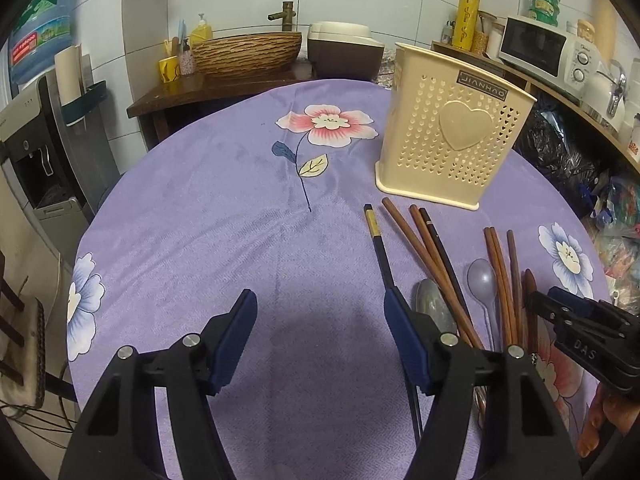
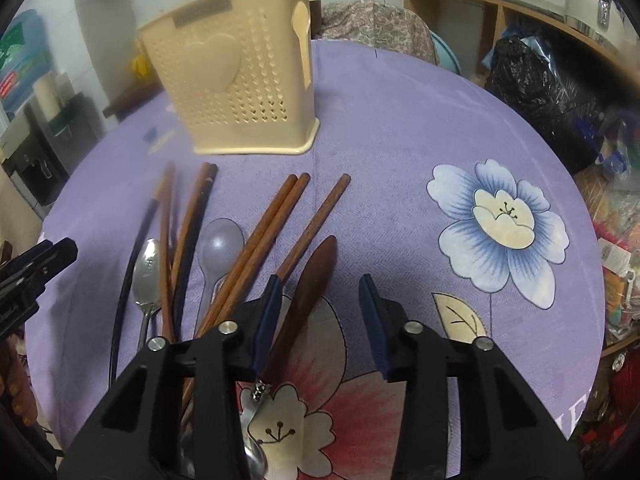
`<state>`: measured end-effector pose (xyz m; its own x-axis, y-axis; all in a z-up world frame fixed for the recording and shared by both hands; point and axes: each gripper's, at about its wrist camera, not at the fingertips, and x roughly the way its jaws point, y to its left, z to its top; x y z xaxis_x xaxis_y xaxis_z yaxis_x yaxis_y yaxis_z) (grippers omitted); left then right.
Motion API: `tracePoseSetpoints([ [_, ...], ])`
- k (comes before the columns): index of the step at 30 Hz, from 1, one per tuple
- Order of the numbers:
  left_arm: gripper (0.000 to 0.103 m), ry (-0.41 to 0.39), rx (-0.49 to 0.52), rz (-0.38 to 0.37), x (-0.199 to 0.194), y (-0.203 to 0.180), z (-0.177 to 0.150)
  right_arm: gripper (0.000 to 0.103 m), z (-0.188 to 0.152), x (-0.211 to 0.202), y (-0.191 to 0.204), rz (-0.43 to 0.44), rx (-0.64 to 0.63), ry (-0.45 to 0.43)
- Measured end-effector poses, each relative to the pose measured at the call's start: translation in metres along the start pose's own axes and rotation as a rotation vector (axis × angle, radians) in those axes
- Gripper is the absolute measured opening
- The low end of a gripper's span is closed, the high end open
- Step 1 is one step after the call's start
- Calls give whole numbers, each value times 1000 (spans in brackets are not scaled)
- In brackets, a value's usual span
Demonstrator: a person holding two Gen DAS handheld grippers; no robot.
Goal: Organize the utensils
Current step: 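Lower the right tool onto the brown wooden spoon and close on it, then close the left tool on the black gold-tipped stick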
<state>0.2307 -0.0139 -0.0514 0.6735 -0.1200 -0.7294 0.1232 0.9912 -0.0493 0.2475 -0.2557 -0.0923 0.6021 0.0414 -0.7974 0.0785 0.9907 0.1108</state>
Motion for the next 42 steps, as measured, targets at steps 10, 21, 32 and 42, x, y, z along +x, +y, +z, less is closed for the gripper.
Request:
tracePoseSetpoints([
  [10,66,28,10,-7,8,0,0,23,12,13,-3,-6,5,9],
  [21,53,119,23,-70,43,-26,31,22,14,14,-4,9,-15,12],
  [32,37,177,59,-29,82,-43,42,22,13,14,-4,14,-26,4],
  [42,14,177,75,25,96,-43,58,22,18,17,-3,21,-34,6],
])
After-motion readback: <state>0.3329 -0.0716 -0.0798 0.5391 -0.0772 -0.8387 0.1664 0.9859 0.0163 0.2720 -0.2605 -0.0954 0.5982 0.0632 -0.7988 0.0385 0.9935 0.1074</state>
